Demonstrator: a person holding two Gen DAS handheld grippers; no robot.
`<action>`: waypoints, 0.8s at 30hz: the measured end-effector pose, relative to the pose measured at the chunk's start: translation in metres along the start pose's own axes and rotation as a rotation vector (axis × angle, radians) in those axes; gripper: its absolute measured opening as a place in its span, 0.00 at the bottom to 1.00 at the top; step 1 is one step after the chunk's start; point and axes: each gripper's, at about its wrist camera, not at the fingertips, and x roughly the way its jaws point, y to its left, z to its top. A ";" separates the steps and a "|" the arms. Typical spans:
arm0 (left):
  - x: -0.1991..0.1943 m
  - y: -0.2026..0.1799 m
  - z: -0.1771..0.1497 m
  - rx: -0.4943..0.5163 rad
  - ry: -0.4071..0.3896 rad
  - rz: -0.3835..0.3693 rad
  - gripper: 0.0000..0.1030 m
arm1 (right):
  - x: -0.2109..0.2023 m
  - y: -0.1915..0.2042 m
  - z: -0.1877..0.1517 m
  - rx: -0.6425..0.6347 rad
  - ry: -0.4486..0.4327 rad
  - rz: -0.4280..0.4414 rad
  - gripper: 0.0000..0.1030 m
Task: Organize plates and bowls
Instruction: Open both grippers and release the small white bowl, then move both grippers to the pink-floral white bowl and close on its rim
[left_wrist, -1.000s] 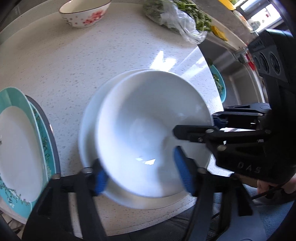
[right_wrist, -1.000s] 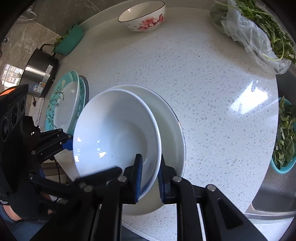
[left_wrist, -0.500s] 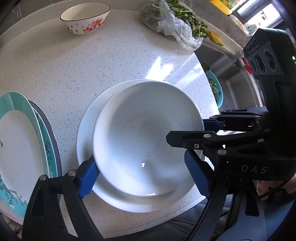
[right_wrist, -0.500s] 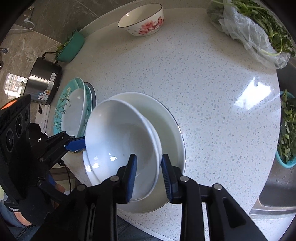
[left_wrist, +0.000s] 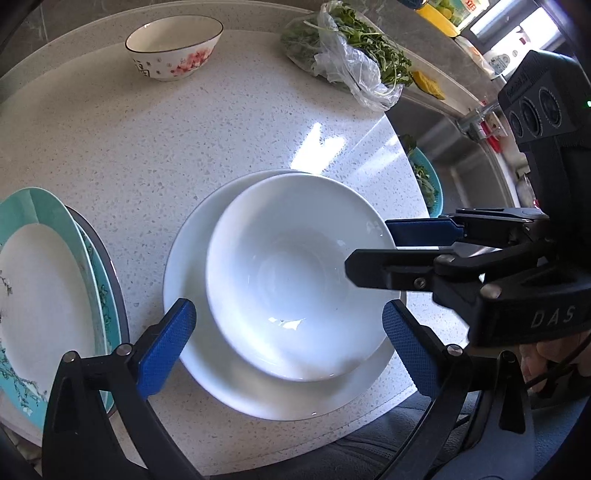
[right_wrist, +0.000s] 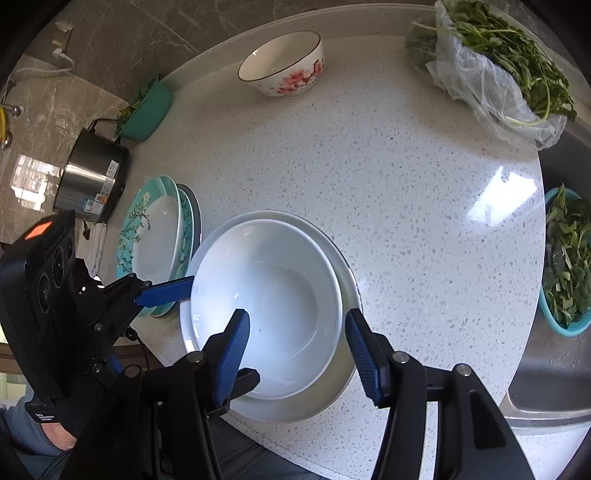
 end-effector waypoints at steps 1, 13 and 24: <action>-0.004 -0.001 0.000 0.000 -0.007 -0.002 1.00 | -0.007 -0.003 0.001 0.013 -0.012 0.016 0.56; -0.115 0.018 0.064 0.027 -0.249 -0.036 1.00 | -0.085 -0.073 0.023 0.187 -0.263 0.189 0.74; -0.131 0.126 0.196 0.028 -0.238 0.151 0.98 | -0.090 -0.048 0.112 0.133 -0.369 0.252 0.73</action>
